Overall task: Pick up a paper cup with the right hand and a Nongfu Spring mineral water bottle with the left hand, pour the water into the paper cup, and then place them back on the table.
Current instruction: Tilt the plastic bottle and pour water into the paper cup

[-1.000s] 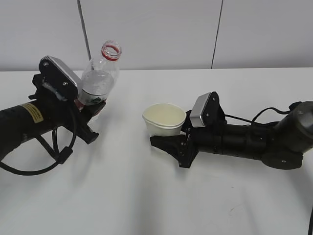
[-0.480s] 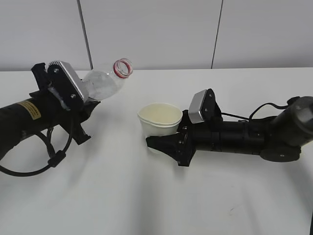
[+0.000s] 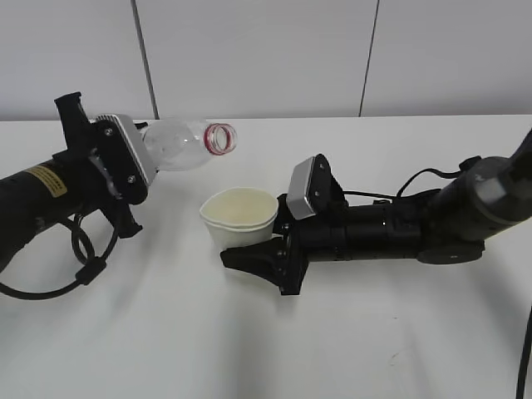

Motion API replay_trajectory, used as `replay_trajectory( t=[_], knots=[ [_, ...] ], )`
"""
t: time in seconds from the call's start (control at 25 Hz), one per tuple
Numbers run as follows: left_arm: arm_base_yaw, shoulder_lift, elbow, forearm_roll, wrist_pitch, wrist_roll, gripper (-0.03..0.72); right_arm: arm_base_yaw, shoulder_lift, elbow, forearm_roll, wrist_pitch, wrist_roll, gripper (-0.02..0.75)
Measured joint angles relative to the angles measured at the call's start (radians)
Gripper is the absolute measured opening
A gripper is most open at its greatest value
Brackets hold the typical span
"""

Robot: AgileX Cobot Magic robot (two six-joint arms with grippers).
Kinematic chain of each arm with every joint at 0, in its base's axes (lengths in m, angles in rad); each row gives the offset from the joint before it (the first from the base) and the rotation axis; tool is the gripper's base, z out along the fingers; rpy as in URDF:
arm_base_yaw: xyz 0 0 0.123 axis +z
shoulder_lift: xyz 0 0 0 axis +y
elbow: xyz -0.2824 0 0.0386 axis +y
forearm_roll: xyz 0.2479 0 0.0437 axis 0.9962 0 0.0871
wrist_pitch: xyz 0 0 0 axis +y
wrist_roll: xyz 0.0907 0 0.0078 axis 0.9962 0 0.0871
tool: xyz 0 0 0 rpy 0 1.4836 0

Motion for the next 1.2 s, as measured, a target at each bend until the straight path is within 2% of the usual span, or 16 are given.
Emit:
replay_trajectory(
  t=[0.2, 0.52, 0.92, 1.2],
  knots=[
    [0.000, 0.000, 0.000, -0.054, -0.053, 0.075, 0.353, 0.007, 0.000, 0.000, 0.041, 0.015, 0.002, 0.489],
    [0.000, 0.000, 0.000, -0.063, -0.064, 0.173, 0.349, 0.007, -0.014, -0.010, 0.105, 0.027, 0.002, 0.489],
    [0.000, 0.000, 0.000, -0.063, -0.066, 0.295, 0.347, 0.007, -0.018, -0.014, 0.070, 0.031, 0.002, 0.489],
    [0.000, 0.000, 0.000, -0.064, -0.068, 0.336, 0.346, 0.007, -0.018, -0.014, 0.040, 0.100, 0.002, 0.489]
  ],
)
